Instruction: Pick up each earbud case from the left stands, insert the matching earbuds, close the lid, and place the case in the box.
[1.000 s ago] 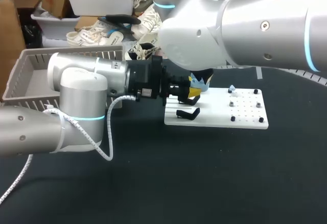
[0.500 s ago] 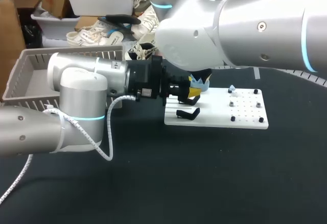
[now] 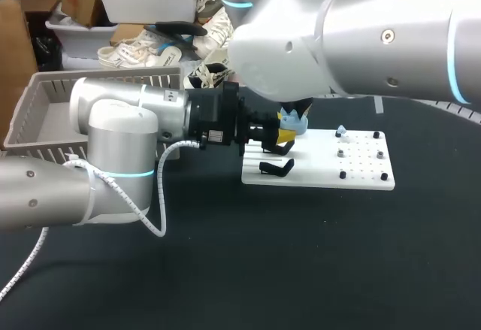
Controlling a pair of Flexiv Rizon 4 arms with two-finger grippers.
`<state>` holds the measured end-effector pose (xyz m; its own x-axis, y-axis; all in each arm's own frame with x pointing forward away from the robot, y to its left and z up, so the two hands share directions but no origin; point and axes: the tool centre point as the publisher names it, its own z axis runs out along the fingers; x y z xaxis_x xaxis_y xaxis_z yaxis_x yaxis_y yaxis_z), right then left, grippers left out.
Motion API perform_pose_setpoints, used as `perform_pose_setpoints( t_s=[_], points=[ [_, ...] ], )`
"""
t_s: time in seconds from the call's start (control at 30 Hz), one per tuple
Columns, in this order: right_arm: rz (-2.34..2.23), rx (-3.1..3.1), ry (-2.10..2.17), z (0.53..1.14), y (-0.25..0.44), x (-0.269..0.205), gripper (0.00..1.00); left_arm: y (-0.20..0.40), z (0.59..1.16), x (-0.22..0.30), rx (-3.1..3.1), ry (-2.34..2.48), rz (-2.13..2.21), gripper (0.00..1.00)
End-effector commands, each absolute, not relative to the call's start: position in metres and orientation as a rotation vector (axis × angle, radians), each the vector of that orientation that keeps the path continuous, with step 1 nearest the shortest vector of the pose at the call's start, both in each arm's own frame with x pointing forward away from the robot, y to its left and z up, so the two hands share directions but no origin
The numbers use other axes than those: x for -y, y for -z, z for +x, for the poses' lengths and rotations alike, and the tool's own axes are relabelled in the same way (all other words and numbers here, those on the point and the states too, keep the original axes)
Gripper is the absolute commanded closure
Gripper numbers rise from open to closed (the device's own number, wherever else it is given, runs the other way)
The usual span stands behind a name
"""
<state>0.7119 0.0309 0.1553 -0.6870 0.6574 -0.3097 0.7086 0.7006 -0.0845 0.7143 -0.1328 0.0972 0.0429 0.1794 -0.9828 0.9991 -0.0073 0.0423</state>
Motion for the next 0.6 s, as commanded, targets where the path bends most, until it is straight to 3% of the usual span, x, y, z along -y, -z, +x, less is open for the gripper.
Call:
perform_pose_setpoints(
  t_s=[0.03, 0.6],
  points=[
    [1.032, -2.619, 0.212, 0.693, -0.167, -0.021, 0.69, -0.097, 0.713, 0.133, -1.306, 1.086, 1.36, 1.0],
    [0.448, -2.585, -0.073, 0.694, -0.183, 0.02, 0.64, -0.097, 0.713, 0.133, -1.306, 1.086, 1.36, 1.0]
  ],
)
